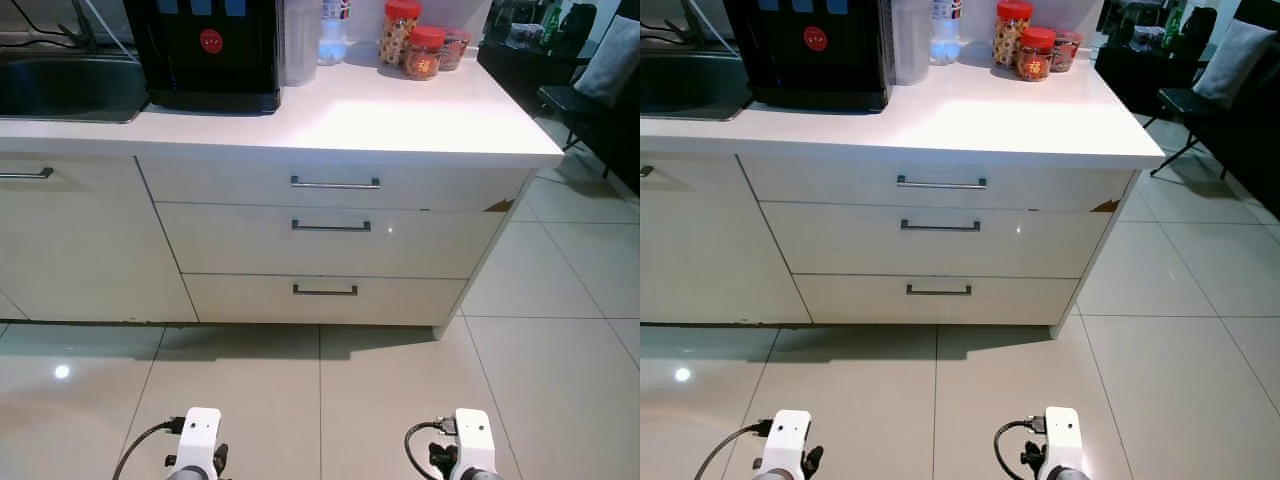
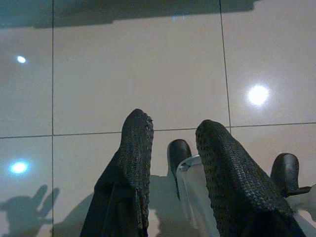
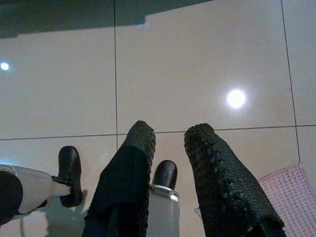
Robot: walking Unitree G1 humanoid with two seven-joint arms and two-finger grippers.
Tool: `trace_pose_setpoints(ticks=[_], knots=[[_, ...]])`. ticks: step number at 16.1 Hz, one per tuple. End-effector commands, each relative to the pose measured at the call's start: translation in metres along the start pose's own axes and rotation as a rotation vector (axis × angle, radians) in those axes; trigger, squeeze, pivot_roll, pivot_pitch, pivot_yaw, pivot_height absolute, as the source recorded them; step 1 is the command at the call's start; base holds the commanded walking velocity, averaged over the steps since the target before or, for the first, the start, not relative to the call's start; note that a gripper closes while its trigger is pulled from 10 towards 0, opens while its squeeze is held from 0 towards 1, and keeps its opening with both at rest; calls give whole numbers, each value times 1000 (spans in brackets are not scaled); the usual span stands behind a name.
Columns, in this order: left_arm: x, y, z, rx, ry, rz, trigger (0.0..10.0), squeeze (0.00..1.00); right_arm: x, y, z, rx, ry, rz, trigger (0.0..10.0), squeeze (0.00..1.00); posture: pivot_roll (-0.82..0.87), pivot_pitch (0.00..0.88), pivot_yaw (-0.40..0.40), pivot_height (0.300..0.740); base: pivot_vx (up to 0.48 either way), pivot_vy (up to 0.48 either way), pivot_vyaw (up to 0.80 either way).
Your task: Kitchen organization
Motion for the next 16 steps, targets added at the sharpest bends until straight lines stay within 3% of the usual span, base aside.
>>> trace_pose_setpoints(ticks=[1,16], knots=[[-4,15,-23,38,-99,-39,10000,0,-10,43,16,85,47,-95,10000,0,211,0,-69,740,0,0,0],[-4,15,-23,37,-98,-38,10000,0,-10,42,17,103,47,-88,10000,0,209,0,-69,740,0,0,0]])
Point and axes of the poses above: a point about 5 cm out from each wrist's last joint towards the gripper, its own x axis pointing back from the gripper into the wrist, its own y axis along the axis of the wrist's last joint, z = x × y, the point moved 2 cm from there along -x, pointing out of the wrist towards the gripper, and after that the axes turned 15 degrees about x, right-handed, at the moved point
